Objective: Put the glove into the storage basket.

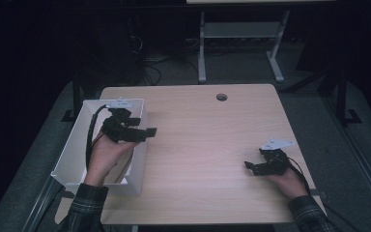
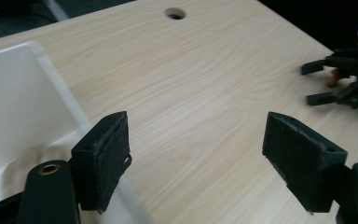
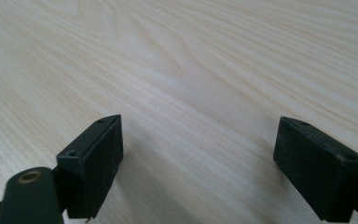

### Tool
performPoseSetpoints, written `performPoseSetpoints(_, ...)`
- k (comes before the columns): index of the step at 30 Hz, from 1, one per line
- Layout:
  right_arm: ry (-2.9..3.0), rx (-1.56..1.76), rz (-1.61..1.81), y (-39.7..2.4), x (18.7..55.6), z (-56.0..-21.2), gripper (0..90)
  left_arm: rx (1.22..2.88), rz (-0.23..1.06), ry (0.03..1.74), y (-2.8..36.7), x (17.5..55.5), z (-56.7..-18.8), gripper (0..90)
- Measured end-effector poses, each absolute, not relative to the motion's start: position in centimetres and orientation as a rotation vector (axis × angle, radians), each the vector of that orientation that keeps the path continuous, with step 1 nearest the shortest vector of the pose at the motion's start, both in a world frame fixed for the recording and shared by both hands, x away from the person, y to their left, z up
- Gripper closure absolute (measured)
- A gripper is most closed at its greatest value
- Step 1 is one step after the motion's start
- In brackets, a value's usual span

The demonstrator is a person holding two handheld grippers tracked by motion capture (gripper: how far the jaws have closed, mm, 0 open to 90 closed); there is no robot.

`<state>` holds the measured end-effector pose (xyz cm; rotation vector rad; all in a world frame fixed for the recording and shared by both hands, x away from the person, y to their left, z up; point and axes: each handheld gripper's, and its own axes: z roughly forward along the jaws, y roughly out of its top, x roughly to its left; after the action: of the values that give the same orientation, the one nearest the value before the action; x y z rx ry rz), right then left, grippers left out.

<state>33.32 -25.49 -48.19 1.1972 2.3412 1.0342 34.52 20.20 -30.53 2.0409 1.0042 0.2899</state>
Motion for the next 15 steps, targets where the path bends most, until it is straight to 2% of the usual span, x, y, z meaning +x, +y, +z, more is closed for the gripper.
performPoseSetpoints(15, 2.341, 1.196, 1.034, -25.5, 33.3, -48.2, 15.3, 2.128, 0.206, 0.847, 12.4, 33.8, -33.0, 22.4)
